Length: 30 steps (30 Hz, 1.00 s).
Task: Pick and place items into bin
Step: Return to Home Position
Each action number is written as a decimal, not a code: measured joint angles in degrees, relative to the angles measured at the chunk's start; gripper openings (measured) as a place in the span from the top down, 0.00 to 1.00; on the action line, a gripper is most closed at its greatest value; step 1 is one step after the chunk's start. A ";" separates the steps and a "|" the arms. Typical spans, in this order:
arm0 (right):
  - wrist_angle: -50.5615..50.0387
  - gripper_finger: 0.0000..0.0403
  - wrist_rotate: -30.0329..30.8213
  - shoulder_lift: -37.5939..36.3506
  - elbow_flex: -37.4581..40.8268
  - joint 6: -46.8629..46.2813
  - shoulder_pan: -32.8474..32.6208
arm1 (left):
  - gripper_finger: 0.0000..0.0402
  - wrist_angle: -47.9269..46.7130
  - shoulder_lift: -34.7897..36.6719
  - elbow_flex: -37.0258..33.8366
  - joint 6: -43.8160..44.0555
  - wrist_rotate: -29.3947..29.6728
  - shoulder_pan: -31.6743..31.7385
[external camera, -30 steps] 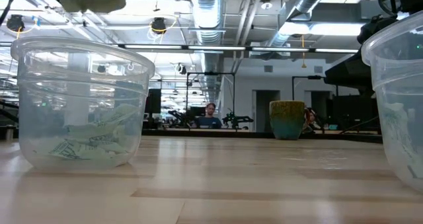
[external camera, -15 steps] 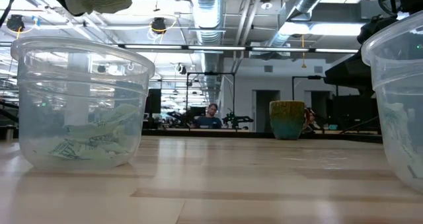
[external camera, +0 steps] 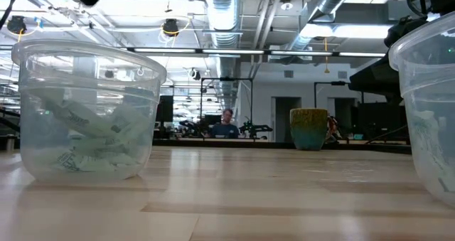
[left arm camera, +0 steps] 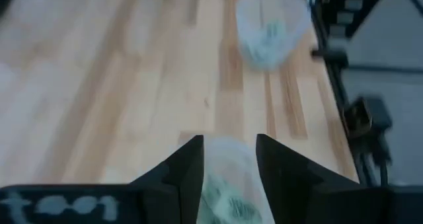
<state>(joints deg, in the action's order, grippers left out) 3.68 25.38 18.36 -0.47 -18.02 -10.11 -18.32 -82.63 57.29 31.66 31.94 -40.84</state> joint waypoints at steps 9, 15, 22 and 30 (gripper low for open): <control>0.00 0.67 0.01 0.01 0.00 0.00 0.00 | 0.68 0.37 11.26 4.36 -14.49 5.25 -0.30; -0.02 0.67 0.00 0.02 0.00 0.00 0.00 | 0.67 2.21 21.36 5.71 -20.67 3.99 -0.70; 0.00 0.67 -0.02 -0.01 0.00 0.00 0.00 | 0.68 1.13 29.59 5.69 -22.88 3.88 -0.52; 0.00 0.67 0.01 0.02 0.00 0.00 0.00 | 0.68 4.52 37.05 5.61 -41.12 -18.68 3.56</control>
<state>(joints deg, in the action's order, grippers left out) 3.68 25.39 18.37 -0.47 -18.02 -10.11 -13.80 -45.58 62.90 -9.46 13.26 -37.28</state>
